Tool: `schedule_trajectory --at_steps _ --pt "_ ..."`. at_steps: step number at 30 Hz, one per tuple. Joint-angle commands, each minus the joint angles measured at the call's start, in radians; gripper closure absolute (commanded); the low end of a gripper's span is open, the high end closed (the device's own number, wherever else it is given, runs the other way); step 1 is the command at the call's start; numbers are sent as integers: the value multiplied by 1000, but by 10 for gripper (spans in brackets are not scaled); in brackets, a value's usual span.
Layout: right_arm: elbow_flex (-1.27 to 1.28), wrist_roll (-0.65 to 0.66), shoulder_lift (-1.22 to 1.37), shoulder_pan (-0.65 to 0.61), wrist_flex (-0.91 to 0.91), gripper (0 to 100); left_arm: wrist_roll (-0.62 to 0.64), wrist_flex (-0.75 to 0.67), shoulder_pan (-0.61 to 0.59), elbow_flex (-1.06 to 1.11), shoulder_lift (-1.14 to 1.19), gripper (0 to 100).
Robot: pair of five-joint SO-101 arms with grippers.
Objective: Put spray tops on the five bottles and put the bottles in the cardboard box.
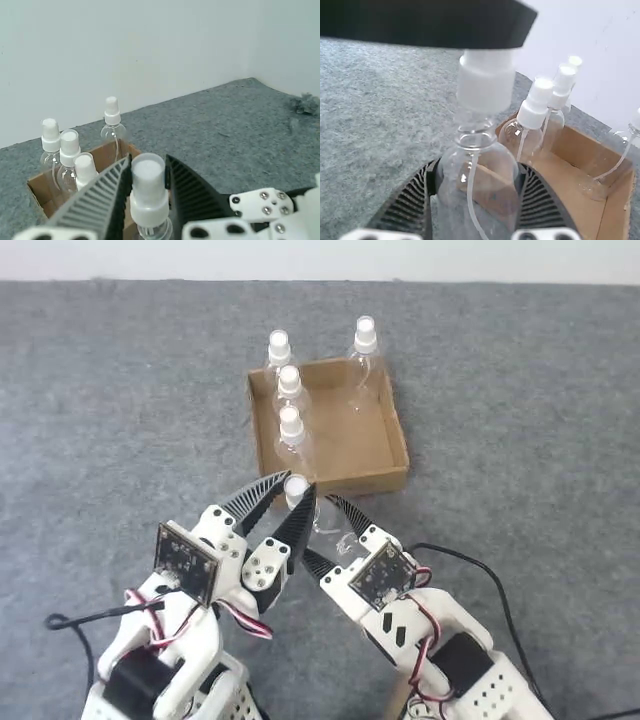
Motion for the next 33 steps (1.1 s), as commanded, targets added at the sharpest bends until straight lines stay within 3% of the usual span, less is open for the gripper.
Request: schedule_trajectory --at_steps 1,5,11,33 --pt "11 0 -4 15 -48 961 11 -31 -5 -2 3 984" --pt "11 -55 -4 30 -76 961 11 -32 -5 12 3 972" --pt "11 -77 -4 76 -91 961 12 -12 -5 21 3 872" --pt "20 -69 -4 76 -82 961 11 52 -28 -102 -3 805"
